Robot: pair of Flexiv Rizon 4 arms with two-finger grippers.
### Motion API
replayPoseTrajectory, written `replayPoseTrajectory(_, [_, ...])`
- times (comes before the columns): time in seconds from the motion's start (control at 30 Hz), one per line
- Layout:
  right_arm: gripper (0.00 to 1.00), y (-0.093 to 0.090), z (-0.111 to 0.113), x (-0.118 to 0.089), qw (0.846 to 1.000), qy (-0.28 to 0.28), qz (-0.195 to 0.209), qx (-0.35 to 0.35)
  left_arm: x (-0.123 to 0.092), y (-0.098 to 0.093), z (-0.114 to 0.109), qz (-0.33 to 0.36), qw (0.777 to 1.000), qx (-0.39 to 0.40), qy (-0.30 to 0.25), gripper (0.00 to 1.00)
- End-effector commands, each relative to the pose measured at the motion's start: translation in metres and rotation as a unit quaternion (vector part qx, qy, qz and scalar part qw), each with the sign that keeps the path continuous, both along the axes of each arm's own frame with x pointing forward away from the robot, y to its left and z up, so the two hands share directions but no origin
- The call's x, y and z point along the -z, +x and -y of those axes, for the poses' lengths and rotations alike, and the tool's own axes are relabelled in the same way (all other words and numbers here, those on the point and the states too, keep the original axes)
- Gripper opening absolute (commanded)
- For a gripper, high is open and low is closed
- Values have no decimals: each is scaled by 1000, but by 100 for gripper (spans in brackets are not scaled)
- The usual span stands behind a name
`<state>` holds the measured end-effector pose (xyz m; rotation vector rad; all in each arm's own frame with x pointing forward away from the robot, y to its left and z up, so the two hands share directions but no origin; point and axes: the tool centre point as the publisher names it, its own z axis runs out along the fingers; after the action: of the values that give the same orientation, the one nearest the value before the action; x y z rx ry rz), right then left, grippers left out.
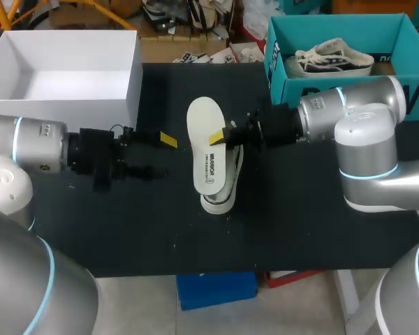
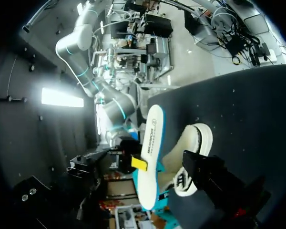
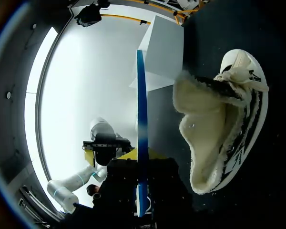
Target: Take the shoe out of the shoebox, open the shoe tongue, remove and reinsert the insole, then place the shoe into the shoebox
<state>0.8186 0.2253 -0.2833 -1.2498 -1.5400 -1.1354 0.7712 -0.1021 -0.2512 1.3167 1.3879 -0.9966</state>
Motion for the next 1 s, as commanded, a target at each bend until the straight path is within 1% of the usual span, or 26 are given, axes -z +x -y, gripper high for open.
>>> replayPoseTrajectory(0.03, [0, 0, -1, 1, 1000, 0, 0, 1, 7, 4, 2, 8, 999, -6, -44, 100])
replayPoseTrajectory(0.27, [0, 0, -1, 1, 1000, 0, 0, 1, 9, 22, 5, 20, 998, -17, -65, 100])
replayPoseTrajectory(0.5, [0, 0, -1, 1, 1000, 0, 0, 1, 14, 37, 15, 15, 996, -26, -83, 100])
replayPoseTrajectory(0.6, [0, 0, -1, 1, 1000, 0, 0, 1, 16, 41, 22, 15, 996, -24, -87, 96])
replayPoseTrajectory(0.63, [0, 0, -1, 1, 1000, 0, 0, 1, 17, 43, 24, 16, 996, -24, -87, 89])
replayPoseTrajectory(0.7, [0, 0, -1, 1, 1000, 0, 0, 1, 18, 45, 29, 16, 996, -22, -89, 81])
replayPoseTrajectory(0.73, [0, 0, -1, 1, 1000, 0, 0, 1, 19, 46, 31, 17, 996, -21, -89, 64])
replayPoseTrajectory(0.77, [0, 0, -1, 1, 1000, 0, 0, 1, 20, 48, 33, 17, 996, -20, -89, 49])
replayPoseTrajectory(0.83, [0, 0, -1, 1, 1000, 0, 0, 1, 21, 50, 37, 16, 996, -19, -89, 45])
replayPoseTrajectory(0.93, [0, 0, -1, 1, 1000, 0, 0, 1, 24, 54, 42, 17, 996, -17, -89, 43])
replayPoseTrajectory(1.0, [0, 0, -1, 1, 1000, 0, 0, 1, 25, 57, 44, 16, 996, -16, -89, 39])
